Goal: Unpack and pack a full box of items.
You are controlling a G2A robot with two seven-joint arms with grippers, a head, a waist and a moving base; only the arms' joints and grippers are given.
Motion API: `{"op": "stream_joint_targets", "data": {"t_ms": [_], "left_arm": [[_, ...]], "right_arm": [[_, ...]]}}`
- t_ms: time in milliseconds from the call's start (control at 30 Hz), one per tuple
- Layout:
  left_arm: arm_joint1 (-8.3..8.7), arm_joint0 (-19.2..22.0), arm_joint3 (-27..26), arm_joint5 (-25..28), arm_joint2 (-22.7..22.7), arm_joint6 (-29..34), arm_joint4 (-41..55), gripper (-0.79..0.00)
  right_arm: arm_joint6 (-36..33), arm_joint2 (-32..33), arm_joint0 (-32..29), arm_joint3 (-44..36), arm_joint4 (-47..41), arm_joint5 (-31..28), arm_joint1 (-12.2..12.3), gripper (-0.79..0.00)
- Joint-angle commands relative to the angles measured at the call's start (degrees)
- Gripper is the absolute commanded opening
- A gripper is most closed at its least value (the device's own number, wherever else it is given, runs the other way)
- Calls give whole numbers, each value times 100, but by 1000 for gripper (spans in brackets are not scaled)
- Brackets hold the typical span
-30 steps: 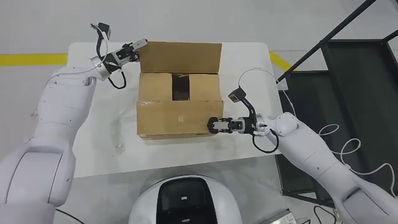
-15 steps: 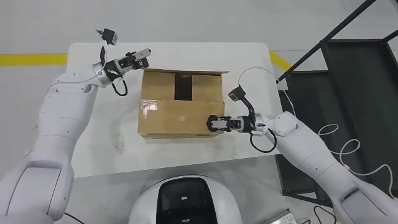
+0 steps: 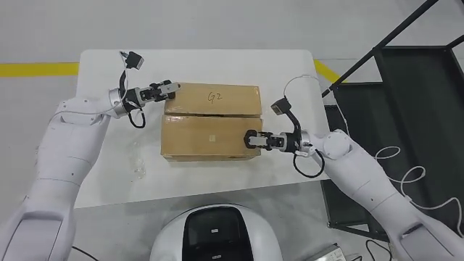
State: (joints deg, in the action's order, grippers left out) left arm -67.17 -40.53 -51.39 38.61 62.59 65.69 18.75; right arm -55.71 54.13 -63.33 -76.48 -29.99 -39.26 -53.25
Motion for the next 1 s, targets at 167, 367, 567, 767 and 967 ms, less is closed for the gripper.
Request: {"op": "stream_joint_targets", "data": {"t_ms": [167, 367, 567, 767, 967], "left_arm": [[170, -153, -448, -106, -162, 105, 117, 0], [296, -198, -564, -63, -285, 61, -40, 0], [381, -203, -599, -9, -398, 8, -19, 0], [477, -221, -730, 70, -427, -72, 79, 0], [593, -333, -921, 187, -295, -189, 389, 0]], "right_arm": [[336, 150, 72, -29, 306, 334, -20, 0], [385, 69, 331, 235, 241, 533, -121, 0], [325, -8, 633, 488, 196, 640, -225, 0], [322, 0, 892, 830, 154, 979, -297, 0], [152, -12, 988, 1029, 101, 1134, -352, 0]]}}
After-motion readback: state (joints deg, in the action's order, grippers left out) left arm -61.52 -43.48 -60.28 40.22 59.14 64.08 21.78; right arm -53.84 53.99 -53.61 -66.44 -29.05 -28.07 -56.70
